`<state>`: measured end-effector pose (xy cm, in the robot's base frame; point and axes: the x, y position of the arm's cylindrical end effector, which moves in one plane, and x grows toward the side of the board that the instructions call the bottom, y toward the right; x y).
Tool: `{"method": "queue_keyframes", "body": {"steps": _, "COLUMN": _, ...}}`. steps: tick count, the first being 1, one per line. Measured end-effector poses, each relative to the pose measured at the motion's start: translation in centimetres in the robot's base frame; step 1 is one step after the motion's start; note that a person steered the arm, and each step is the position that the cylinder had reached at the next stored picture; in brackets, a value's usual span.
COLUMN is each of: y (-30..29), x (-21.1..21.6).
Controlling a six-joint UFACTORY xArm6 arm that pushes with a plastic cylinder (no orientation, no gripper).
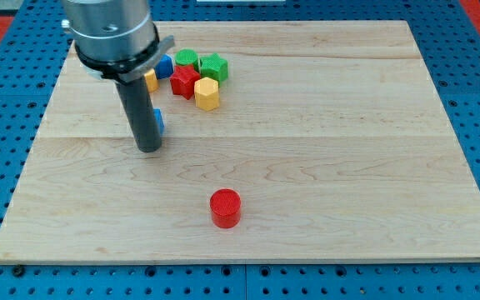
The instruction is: Move the blue cube to the group of blocks
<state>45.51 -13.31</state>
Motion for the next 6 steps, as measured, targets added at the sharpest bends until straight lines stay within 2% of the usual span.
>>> {"method": "queue_keyframes", "body": {"steps": 2, "y": -0.1, "x": -1.7}}
{"method": "queue_keyframes", "body": {"steps": 4, "y": -4.4, "x": -2.5}}
{"method": "queue_keyframes", "body": {"steps": 6, "y": -4.3, "x": -3.1}}
